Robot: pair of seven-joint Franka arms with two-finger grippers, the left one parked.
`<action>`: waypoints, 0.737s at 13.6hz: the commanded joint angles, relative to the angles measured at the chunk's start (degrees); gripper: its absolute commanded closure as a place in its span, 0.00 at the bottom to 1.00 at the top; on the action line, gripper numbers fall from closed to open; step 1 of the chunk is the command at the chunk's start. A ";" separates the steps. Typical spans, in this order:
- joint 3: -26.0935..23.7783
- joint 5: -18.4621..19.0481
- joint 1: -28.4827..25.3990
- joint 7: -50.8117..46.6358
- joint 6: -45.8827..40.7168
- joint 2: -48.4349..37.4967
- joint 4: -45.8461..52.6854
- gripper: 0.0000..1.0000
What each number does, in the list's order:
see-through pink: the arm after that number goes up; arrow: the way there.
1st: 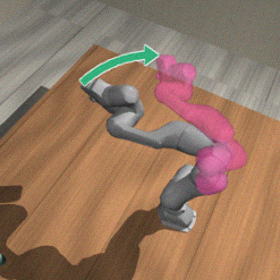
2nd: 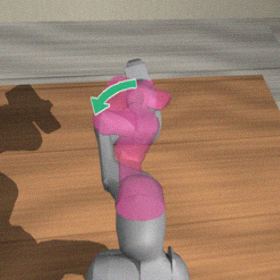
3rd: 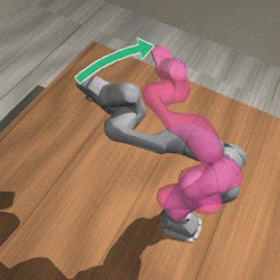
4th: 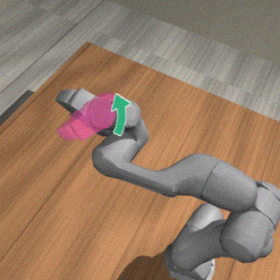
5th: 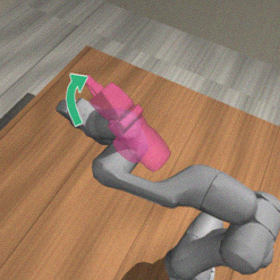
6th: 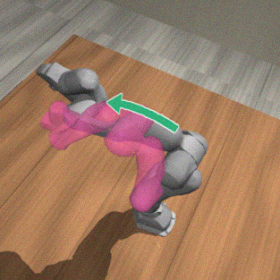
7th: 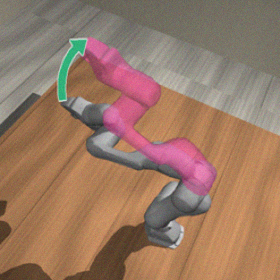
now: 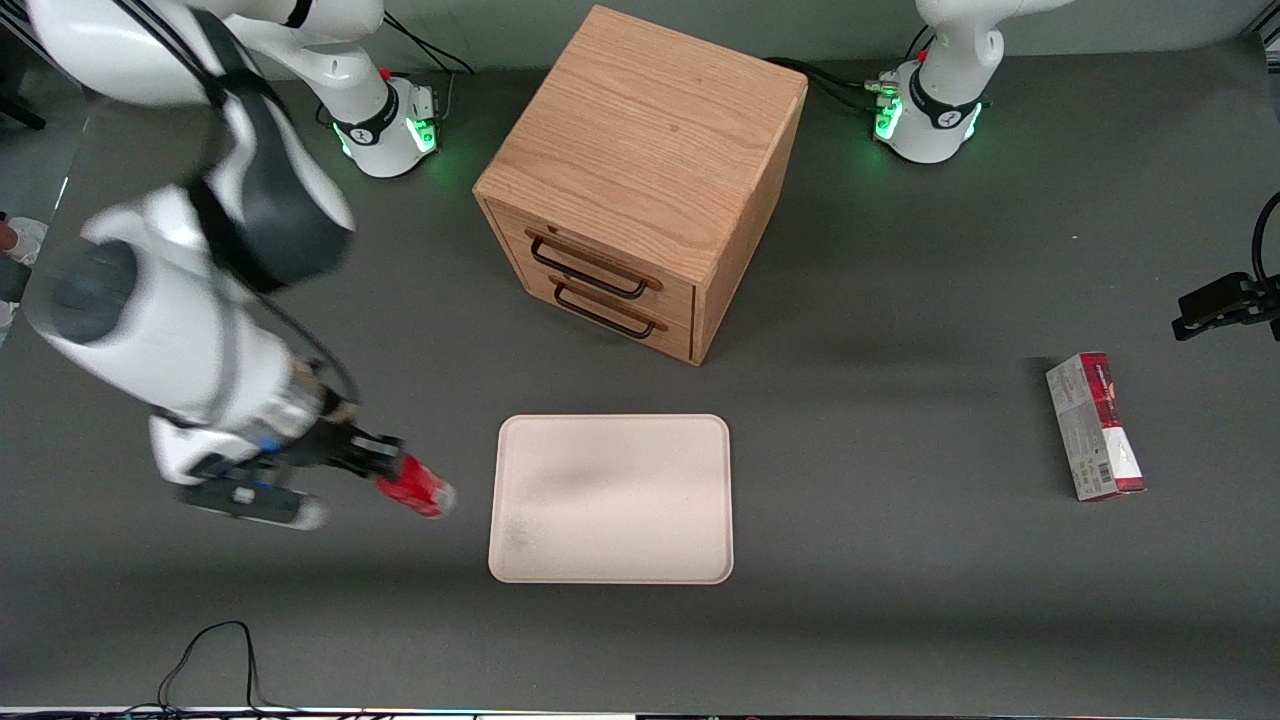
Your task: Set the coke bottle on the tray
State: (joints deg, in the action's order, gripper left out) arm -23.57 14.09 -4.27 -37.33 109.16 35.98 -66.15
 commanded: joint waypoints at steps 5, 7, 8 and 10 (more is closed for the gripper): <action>-1.65 6.03 -1.97 -1.78 9.04 13.05 4.27 1.00; -1.65 6.30 -1.97 -1.87 11.67 13.94 2.27 1.00; -1.48 6.39 -1.97 -1.87 13.25 14.02 1.47 1.00; -1.39 6.39 -1.97 -1.87 14.06 14.55 1.37 1.00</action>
State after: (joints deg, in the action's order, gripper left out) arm -24.29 18.85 -6.31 -38.63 122.13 50.45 -65.21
